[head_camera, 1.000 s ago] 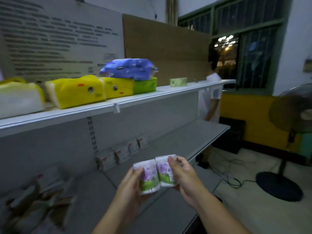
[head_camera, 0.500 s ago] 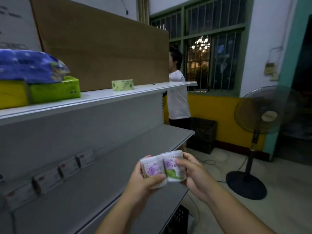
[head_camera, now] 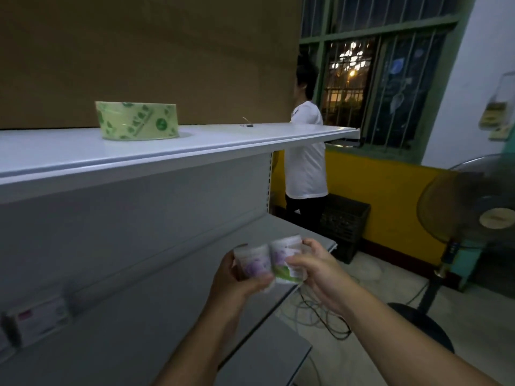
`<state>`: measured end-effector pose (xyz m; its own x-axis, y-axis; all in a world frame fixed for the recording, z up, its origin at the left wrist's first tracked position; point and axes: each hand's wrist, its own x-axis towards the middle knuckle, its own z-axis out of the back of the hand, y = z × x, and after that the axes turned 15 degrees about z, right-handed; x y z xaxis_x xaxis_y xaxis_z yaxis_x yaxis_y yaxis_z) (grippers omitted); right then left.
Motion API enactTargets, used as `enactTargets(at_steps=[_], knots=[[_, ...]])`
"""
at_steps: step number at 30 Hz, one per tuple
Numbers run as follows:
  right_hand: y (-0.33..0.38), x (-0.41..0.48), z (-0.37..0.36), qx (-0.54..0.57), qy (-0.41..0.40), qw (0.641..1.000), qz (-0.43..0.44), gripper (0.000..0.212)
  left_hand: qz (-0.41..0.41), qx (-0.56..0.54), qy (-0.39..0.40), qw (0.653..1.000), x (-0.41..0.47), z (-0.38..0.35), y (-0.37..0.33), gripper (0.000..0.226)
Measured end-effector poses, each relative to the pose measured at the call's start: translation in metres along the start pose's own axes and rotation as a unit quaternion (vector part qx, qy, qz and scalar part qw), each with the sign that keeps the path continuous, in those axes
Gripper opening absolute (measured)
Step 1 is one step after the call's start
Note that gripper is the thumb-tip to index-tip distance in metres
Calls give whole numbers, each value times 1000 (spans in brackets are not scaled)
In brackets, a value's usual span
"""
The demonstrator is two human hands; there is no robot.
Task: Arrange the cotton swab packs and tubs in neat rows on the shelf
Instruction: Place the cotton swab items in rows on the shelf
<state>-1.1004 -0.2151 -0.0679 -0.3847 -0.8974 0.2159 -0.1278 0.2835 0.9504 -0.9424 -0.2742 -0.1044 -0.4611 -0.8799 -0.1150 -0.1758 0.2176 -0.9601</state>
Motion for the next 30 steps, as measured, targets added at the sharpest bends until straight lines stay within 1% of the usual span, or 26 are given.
enactTargets(at_steps=[2, 4, 5, 8, 10, 11, 13, 15, 16, 18, 19, 20, 22, 24, 26, 28, 30], knots=[[-9, 29, 5, -28, 12, 1000, 3, 49, 2, 6, -18, 1000, 25, -3, -2, 63], [-24, 56, 7, -67, 31, 997, 3, 57, -1, 16, -34, 999, 48, -4, 3, 74], [-33, 71, 8, -85, 44, 995, 1, 58, 4, 13, -49, 999, 61, -3, 8, 75], [-63, 116, 10, -109, 97, 989, -4, 57, 6, 11, -130, 991, 92, 1, 19, 56], [-79, 148, 14, -118, 142, 983, -3, 55, -14, 48, -159, 986, 108, 0, 24, 39], [-88, 165, 19, -120, 163, 979, 2, 53, -15, 63, -183, 981, 117, 1, 27, 36], [-105, 196, 33, -149, 187, 971, 28, 50, -4, 68, -249, 966, 142, 4, 32, 43], [-116, 224, 49, -186, 219, 957, 47, 47, 0, 96, -299, 950, 168, 1, 36, 43], [-119, 237, 59, -191, 243, 950, 52, 45, 2, 111, -319, 941, 181, -3, 38, 47], [-125, 264, 74, -186, 285, 938, 69, 44, 29, 128, -371, 919, 206, -15, 40, 63], [-126, 276, 78, -204, 291, 931, 87, 46, 34, 135, -395, 908, 216, -21, 39, 62], [-128, 287, 80, -222, 293, 923, 112, 50, 37, 143, -416, 897, 226, -26, 39, 56], [-132, 306, 81, -231, 306, 913, 140, 57, 44, 161, -444, 880, 241, -33, 40, 50], [-138, 323, 78, -235, 339, 897, 157, 51, 43, 176, -462, 868, 254, -35, 40, 53], [-144, 338, 78, -250, 353, 884, 176, 46, 43, 174, -483, 857, 265, -34, 41, 58], [-153, 348, 78, -247, 350, 884, 187, 45, 43, 188, -500, 844, 275, -37, 44, 59], [-163, 353, 79, -241, 350, 887, 181, 46, 57, 224, -509, 829, 283, -40, 48, 53]])
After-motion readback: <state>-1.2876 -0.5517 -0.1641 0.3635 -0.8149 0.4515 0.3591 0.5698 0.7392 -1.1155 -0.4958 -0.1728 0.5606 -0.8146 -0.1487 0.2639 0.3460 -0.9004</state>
